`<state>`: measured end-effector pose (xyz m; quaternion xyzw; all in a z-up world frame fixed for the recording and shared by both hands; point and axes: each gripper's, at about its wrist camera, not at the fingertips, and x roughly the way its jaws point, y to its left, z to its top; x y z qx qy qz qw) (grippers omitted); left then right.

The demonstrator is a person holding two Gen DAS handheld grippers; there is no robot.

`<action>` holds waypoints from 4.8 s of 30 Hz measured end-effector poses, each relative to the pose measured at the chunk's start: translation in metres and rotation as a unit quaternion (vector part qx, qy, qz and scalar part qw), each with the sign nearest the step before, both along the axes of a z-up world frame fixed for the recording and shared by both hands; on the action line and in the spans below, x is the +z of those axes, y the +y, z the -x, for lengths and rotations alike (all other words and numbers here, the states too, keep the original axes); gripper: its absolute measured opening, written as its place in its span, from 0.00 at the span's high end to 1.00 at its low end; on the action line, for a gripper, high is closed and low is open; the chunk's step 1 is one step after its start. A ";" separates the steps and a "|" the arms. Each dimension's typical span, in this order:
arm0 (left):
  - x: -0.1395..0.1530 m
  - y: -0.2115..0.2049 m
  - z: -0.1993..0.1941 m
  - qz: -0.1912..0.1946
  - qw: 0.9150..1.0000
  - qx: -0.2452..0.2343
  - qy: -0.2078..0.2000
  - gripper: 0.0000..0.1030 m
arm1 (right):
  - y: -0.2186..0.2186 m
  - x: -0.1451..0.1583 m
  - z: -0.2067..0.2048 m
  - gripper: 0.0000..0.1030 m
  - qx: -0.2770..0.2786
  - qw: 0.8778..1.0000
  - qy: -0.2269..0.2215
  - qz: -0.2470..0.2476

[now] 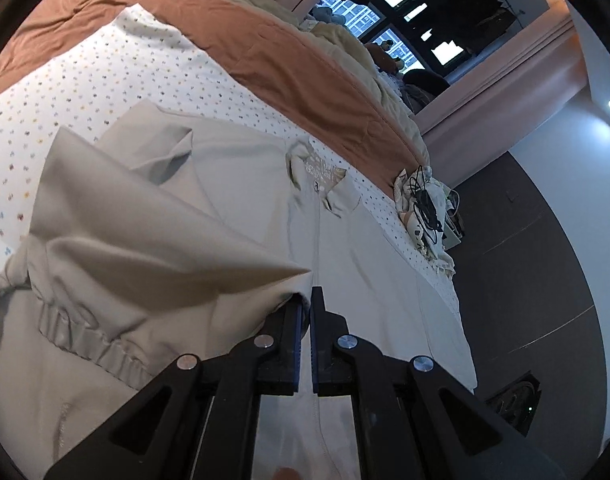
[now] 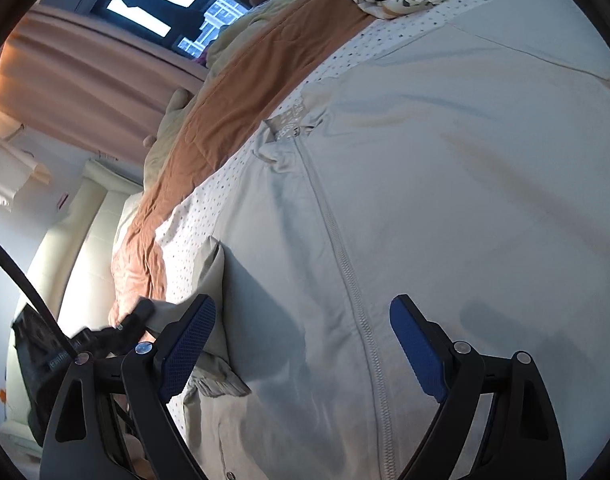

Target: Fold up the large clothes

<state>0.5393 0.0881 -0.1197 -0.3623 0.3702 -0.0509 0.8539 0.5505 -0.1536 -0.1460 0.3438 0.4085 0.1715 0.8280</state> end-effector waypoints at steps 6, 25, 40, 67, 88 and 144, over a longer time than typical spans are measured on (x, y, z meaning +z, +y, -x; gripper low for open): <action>-0.018 -0.015 0.018 0.027 0.999 0.042 0.010 0.14 | -0.020 -0.004 0.002 0.14 -0.023 1.000 0.002 -0.014; -0.009 0.073 0.138 -0.004 0.977 0.212 0.023 0.00 | 0.062 0.010 0.012 0.14 0.106 0.987 -0.083 0.082; 0.002 0.146 0.198 -0.001 0.945 0.327 -0.030 0.00 | 0.197 -0.007 0.011 0.15 0.255 0.926 -0.133 0.244; -0.010 0.124 0.173 -0.024 0.955 0.294 -0.025 0.00 | 0.120 0.014 -0.014 0.95 0.146 0.970 -0.117 0.155; -0.021 0.080 0.135 -0.087 0.970 0.227 0.016 0.00 | -0.049 -0.044 -0.019 0.92 -0.067 0.998 -0.005 -0.005; -0.018 -0.013 0.093 -0.151 0.984 0.093 0.023 0.00 | -0.314 -0.119 -0.035 0.83 -0.310 0.951 0.001 0.001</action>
